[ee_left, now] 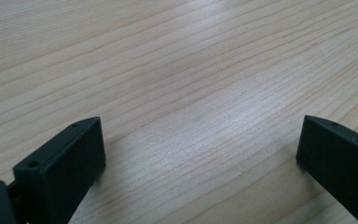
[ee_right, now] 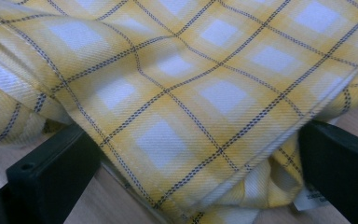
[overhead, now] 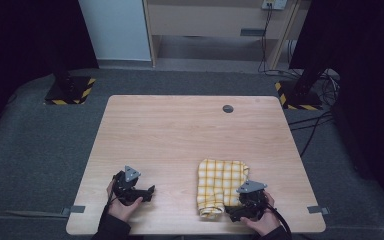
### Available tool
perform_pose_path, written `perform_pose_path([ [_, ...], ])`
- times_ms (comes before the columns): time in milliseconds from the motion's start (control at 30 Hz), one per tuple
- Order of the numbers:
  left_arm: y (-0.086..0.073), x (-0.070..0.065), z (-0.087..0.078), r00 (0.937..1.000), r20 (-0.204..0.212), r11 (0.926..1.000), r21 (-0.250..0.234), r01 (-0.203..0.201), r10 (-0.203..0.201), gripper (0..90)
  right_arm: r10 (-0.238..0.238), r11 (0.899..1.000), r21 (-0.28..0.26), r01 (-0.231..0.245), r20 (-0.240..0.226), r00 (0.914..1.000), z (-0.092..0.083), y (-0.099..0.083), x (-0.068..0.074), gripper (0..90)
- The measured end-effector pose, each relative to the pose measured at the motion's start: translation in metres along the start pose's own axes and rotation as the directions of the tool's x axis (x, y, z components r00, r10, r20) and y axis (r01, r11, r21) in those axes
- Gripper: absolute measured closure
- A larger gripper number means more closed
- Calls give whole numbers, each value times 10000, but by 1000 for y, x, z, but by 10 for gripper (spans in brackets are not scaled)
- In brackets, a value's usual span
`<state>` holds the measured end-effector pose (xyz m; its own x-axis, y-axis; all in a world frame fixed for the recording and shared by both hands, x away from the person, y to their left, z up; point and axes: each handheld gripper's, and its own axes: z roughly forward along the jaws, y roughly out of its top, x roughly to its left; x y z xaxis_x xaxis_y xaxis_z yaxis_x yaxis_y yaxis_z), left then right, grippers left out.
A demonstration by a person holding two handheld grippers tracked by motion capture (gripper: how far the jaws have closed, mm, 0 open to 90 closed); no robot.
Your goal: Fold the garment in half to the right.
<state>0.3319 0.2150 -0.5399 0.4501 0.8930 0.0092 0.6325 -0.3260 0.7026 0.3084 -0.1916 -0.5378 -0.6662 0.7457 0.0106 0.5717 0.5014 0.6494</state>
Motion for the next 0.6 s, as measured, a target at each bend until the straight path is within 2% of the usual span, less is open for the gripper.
perform_pose_path([
  [600, 0, 0, 0, 10000, -14, 10000, 6, 20, -20, 0, -39, 10000, 81, 39, -32, 10000, 16, 19, -5, 2],
])
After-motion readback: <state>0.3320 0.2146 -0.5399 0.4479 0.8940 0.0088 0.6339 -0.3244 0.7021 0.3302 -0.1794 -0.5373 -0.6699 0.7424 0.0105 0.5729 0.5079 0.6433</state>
